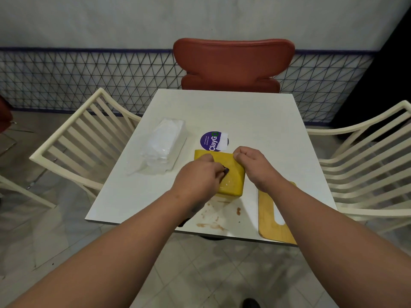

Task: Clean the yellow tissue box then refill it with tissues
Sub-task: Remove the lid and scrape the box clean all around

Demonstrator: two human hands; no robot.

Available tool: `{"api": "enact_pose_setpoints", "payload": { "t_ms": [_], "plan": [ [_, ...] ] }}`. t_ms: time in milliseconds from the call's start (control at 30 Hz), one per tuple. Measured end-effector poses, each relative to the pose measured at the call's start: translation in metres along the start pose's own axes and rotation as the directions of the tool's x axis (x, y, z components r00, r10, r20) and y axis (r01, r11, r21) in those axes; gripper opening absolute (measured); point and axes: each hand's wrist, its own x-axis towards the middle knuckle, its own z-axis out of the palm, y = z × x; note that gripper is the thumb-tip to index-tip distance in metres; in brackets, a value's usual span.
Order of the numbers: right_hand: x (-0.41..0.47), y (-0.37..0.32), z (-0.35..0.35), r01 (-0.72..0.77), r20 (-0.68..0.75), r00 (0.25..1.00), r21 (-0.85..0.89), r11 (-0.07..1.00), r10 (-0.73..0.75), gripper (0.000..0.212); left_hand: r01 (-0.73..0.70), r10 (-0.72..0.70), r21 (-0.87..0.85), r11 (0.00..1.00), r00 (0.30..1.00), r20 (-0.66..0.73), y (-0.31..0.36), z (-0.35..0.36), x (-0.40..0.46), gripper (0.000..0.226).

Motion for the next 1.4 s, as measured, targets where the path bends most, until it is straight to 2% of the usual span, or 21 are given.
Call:
{"api": "enact_pose_setpoints", "payload": {
  "t_ms": [167, 300, 333, 467, 633, 767, 933, 1100, 1267, 1400],
  "plan": [
    [0.0, 0.001, 0.001, 0.014, -0.016, 1.0, -0.003, 1.0, -0.014, 0.023, 0.101, -0.102, -0.012, 0.995, 0.991, -0.091, -0.013, -0.012, 0.017, 0.028],
    [0.0, 0.001, 0.001, 0.018, -0.004, 1.0, -0.004, 1.0, -0.018, 0.021, -0.055, 0.054, 0.016, 0.998, 0.998, 0.034, 0.003, -0.003, 0.004, 0.03],
    [0.0, 0.001, 0.001, 0.019, -0.006, 1.0, -0.009, 1.0, -0.019, 0.021, -0.067, 0.066, 0.014, 0.998, 0.997, 0.043, 0.002, -0.003, 0.005, 0.03],
    [0.0, 0.0, 0.001, 0.015, -0.016, 1.0, 0.0, 1.0, -0.015, 0.026, 0.052, -0.051, 0.019, 0.998, 0.998, -0.04, -0.01, -0.01, 0.015, 0.029],
    [0.0, 0.0, 0.0, 0.027, -0.005, 1.0, -0.007, 1.0, -0.027, 0.023, -0.1, 0.097, 0.021, 0.995, 0.991, 0.09, 0.006, -0.003, -0.005, 0.03],
    [0.001, 0.0, 0.0, 0.016, -0.018, 1.0, -0.011, 1.0, -0.016, 0.024, 0.028, -0.028, 0.018, 0.999, 0.999, -0.017, -0.009, -0.004, 0.003, 0.029],
    [-0.001, -0.002, -0.001, 0.021, -0.004, 1.0, -0.013, 1.0, -0.021, 0.025, -0.116, 0.115, -0.004, 0.993, 0.987, 0.114, 0.008, 0.002, -0.013, 0.03],
    [-0.002, -0.001, -0.001, 0.01, -0.012, 1.0, -0.023, 1.0, -0.01, 0.024, 0.018, -0.018, 0.026, 0.999, 1.0, -0.004, -0.006, -0.005, 0.0, 0.029],
    [-0.003, -0.002, -0.001, 0.019, 0.0, 1.0, -0.01, 1.0, -0.019, 0.023, -0.124, 0.122, 0.01, 0.992, 0.984, 0.127, 0.015, -0.001, -0.011, 0.031],
    [-0.004, -0.003, -0.001, 0.01, 0.005, 1.0, -0.004, 1.0, -0.01, 0.024, 0.056, -0.056, 0.019, 0.998, 0.998, -0.028, -0.005, -0.015, 0.02, 0.028]
  ]
}}
